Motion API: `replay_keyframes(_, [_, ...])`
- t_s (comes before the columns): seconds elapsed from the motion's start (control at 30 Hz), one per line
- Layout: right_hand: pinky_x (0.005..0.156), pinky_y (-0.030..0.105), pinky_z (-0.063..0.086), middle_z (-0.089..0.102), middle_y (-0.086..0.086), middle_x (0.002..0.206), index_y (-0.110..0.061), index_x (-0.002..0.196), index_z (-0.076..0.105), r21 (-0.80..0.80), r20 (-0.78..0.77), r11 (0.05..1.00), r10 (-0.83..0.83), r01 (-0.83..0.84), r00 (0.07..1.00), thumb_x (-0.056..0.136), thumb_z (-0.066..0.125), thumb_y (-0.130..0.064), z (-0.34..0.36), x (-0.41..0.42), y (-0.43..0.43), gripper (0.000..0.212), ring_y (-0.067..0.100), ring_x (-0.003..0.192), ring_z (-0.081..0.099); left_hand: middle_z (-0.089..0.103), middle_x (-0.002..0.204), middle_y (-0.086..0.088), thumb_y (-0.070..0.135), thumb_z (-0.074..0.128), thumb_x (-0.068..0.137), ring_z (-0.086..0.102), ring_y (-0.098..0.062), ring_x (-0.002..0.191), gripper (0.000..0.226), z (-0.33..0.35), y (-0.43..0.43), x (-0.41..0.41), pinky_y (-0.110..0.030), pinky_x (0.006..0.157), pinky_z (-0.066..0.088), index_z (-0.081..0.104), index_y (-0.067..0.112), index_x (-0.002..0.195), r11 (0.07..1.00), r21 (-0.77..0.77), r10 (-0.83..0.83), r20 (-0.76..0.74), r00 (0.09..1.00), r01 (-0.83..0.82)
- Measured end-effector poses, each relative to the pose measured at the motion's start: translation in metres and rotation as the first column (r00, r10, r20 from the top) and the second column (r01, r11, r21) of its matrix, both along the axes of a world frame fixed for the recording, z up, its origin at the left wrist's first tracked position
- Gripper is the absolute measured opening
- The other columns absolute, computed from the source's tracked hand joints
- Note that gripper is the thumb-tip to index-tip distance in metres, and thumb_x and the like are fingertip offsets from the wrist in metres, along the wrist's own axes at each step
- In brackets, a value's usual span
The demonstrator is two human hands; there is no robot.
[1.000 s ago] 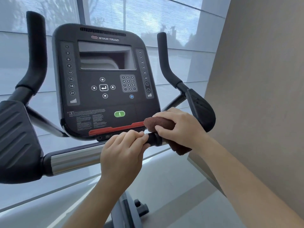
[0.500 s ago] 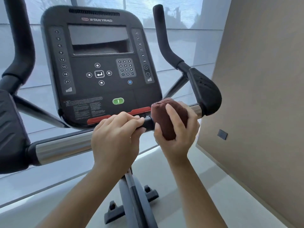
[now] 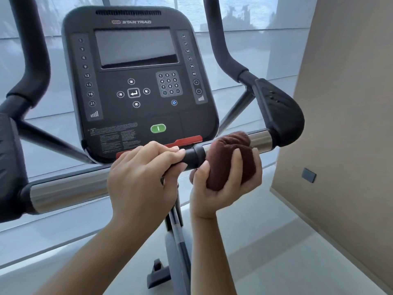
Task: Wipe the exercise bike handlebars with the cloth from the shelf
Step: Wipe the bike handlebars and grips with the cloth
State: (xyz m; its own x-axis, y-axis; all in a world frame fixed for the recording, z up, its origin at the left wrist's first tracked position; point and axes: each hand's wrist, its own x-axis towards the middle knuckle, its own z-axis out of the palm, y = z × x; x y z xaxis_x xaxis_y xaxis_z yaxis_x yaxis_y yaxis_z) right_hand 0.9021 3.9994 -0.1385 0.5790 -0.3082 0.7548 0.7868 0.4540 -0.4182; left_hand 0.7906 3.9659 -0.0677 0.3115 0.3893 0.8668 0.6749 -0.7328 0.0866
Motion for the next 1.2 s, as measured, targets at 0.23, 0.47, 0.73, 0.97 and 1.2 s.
replay_keyframes(0.23, [0.089, 0.044, 0.050, 0.044, 0.023, 0.120, -0.005, 0.117, 0.052, 0.066, -0.197, 0.996, -0.048, 0.062, 0.979, 0.078, 0.059, -0.011, 0.013, 0.052, 0.000, 0.040, 0.034, 0.113, 0.046, 0.071, 0.079, 0.004, 0.018, 0.064, 0.081, 0.064, -0.023, 0.068, 0.011, -0.003, 0.001, 0.002, -0.030, 0.062, 0.042, 0.073, 0.014, 0.080, 0.999, 0.050, -0.003, 0.024, 1.000, 0.002])
replay_keyframes(0.47, [0.095, 0.033, 0.044, 0.044, 0.021, 0.121, -0.016, 0.116, 0.054, -0.043, -0.087, 0.999, 0.006, -0.010, 0.996, 0.079, 0.065, -0.025, -0.001, -0.026, -0.005, 0.039, 0.027, 0.115, 0.047, 0.070, 0.076, 0.002, 0.020, 0.063, 0.084, 0.064, -0.024, 0.066, 0.013, -0.002, 0.001, 0.002, -0.028, 0.064, 0.039, 0.073, 0.013, 0.080, 0.997, 0.075, -0.012, 0.037, 0.999, 0.009])
replay_keyframes(0.73, [0.088, 0.048, 0.050, 0.044, 0.015, 0.123, -0.010, 0.124, 0.054, -0.133, -0.286, 0.991, -0.066, 0.029, 0.956, 0.082, 0.062, -0.018, 0.012, 0.047, -0.024, 0.044, 0.024, 0.115, 0.045, 0.068, 0.072, -0.001, 0.014, 0.068, 0.077, 0.060, -0.026, 0.059, 0.005, -0.001, 0.000, 0.001, -0.030, 0.061, 0.035, 0.072, 0.012, 0.077, 0.997, 0.067, -0.025, 0.053, 0.998, 0.022])
replay_keyframes(0.97, [0.080, 0.043, 0.056, 0.045, 0.007, 0.123, -0.020, 0.124, 0.052, -0.226, -0.321, 0.948, 0.144, -0.223, 0.936, 0.079, 0.063, -0.030, -0.007, -0.050, -0.036, 0.047, 0.022, 0.111, 0.050, 0.071, 0.080, 0.001, 0.013, 0.064, 0.074, 0.064, -0.022, 0.070, 0.010, 0.011, -0.011, -0.010, -0.028, 0.065, 0.042, 0.072, 0.011, 0.078, 0.968, -0.163, -0.180, 0.089, 0.980, 0.192])
replay_keyframes(1.2, [0.081, 0.032, 0.058, 0.052, 0.010, 0.119, -0.018, 0.119, 0.057, -0.496, -0.158, 0.843, 0.150, -0.210, 0.976, 0.077, 0.070, -0.032, 0.005, -0.091, -0.071, 0.047, 0.021, 0.106, 0.056, 0.064, 0.103, -0.002, 0.007, 0.055, 0.080, 0.055, -0.018, 0.098, 0.021, 0.005, -0.041, -0.073, -0.031, 0.086, 0.044, 0.065, 0.007, 0.098, 0.877, -0.270, -0.351, 0.204, 0.914, 0.397])
